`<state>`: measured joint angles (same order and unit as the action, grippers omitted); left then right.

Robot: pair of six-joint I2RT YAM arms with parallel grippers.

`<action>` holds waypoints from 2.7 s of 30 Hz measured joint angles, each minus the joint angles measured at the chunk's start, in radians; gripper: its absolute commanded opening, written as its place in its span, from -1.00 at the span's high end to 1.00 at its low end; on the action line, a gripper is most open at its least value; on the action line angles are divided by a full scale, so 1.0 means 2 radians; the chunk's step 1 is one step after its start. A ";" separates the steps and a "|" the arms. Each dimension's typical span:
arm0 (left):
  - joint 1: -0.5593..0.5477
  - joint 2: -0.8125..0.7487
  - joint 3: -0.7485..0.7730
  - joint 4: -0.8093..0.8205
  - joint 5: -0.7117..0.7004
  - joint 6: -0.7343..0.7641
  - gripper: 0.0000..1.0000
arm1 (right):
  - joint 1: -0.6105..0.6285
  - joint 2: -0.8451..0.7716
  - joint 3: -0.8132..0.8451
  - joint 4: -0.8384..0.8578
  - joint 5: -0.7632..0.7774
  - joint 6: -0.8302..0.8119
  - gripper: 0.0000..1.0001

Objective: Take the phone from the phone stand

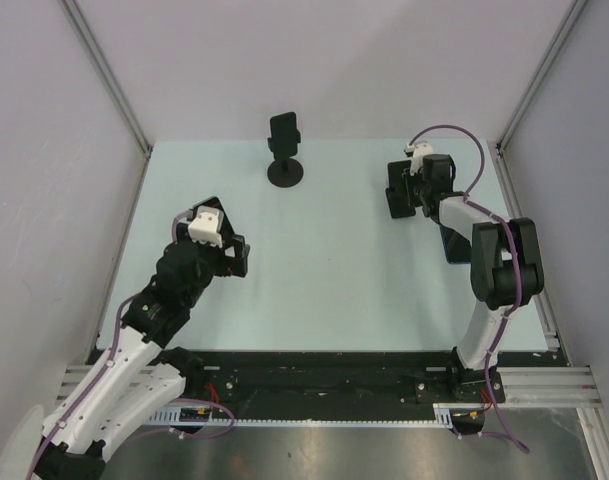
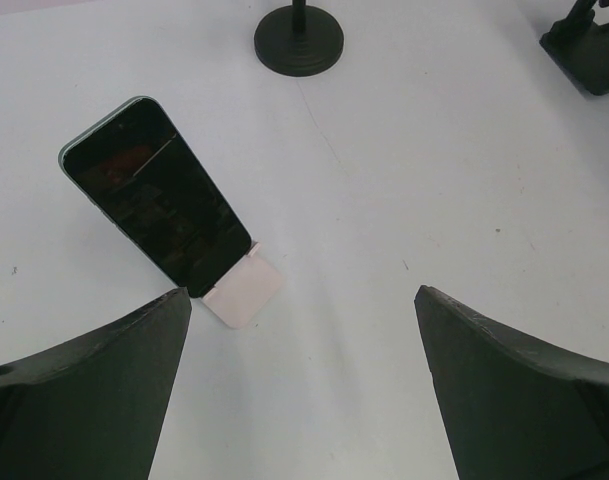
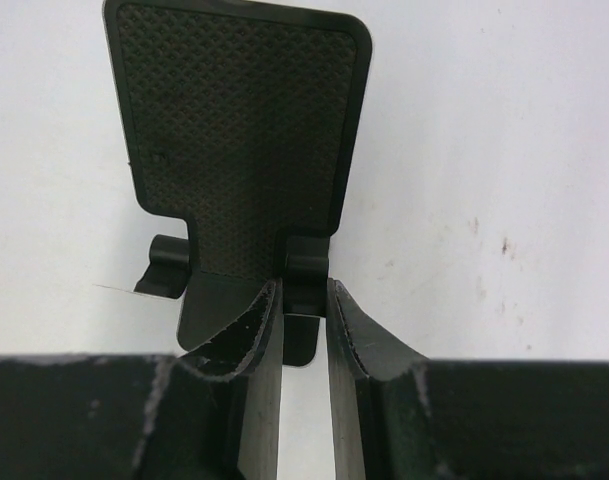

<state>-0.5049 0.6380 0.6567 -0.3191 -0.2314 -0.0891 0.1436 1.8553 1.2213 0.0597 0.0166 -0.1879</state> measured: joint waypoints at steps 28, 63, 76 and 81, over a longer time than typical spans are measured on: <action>0.000 0.037 0.004 0.005 -0.003 -0.078 -1.00 | -0.004 0.044 0.006 0.053 0.013 0.033 1.00; 0.183 0.095 0.067 -0.005 0.033 -0.081 -1.00 | 0.030 -0.313 -0.134 -0.029 -0.067 0.196 -1.00; 0.317 0.209 0.074 0.071 0.219 -0.055 -1.00 | 0.130 -0.406 -0.229 -0.001 -0.193 0.230 -0.99; 0.383 0.257 0.062 0.136 0.332 -0.041 -0.96 | 0.153 -0.415 -0.234 0.009 -0.237 0.226 -1.00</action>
<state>0.2607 1.1522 0.7815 -0.0479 0.4332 -0.1715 0.4503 1.0245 0.7536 0.0769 -0.4580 0.2642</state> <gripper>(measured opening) 0.996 0.995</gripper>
